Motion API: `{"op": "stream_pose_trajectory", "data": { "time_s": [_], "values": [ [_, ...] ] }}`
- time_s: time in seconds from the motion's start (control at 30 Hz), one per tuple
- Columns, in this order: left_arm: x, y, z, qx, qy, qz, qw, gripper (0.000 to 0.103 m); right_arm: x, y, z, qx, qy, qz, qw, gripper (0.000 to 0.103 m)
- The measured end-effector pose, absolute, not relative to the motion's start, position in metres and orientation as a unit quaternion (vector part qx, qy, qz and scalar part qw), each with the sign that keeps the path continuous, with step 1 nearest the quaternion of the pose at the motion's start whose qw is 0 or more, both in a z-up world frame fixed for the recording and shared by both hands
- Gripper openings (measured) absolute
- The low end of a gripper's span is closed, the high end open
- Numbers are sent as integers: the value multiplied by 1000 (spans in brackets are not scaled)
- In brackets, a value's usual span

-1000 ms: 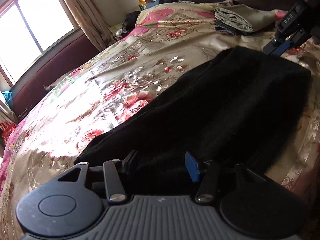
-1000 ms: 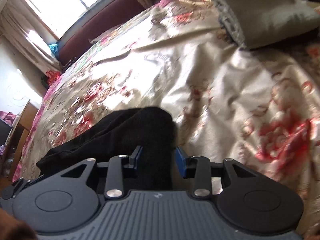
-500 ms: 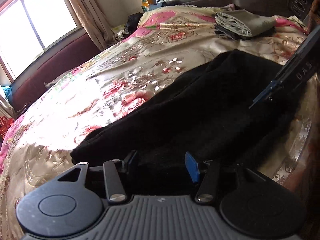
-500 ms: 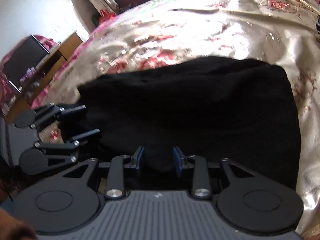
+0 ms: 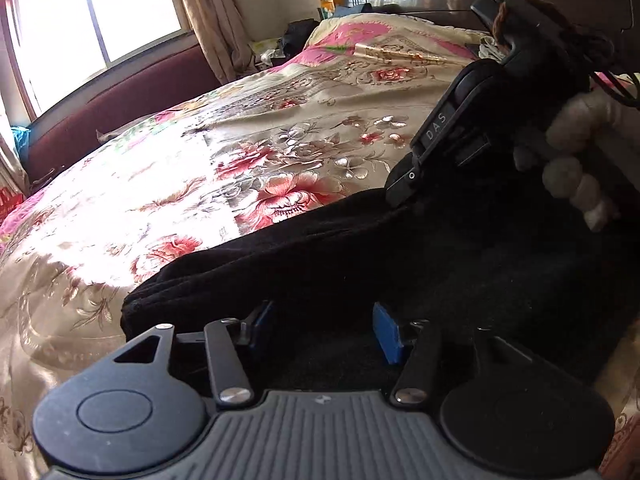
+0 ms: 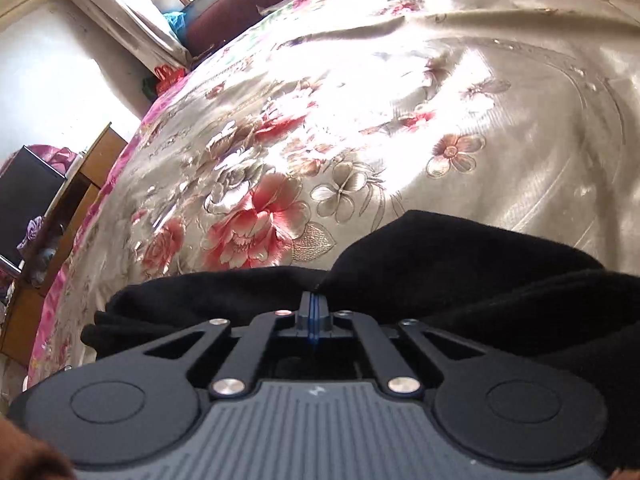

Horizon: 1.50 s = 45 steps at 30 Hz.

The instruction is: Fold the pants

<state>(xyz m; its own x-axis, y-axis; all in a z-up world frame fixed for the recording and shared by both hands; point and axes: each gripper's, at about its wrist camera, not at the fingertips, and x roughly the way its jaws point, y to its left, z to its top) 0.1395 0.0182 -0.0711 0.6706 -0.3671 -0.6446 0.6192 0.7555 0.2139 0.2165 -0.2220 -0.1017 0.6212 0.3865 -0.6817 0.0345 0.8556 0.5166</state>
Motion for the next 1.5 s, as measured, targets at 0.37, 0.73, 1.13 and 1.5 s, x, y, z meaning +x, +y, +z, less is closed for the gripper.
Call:
{"op": "stream_pose_trajectory", "data": {
  "time_s": [0.37,0.73,1.13,1.5],
  "values": [
    [81,13,-48,214,235,-300,899,68,41,-245,-45,243,342,-11,908,11],
    [26,-18,-24,207,278,-258,902,68,3,-258,-81,346,312,-10,885,11],
    [15,-67,4,220,293,-226,903,68,-11,-262,-60,373,252,43,892,11],
    [28,-109,-11,233,345,-177,892,68,-4,-286,-74,417,235,51,877,11]
  ]
}}
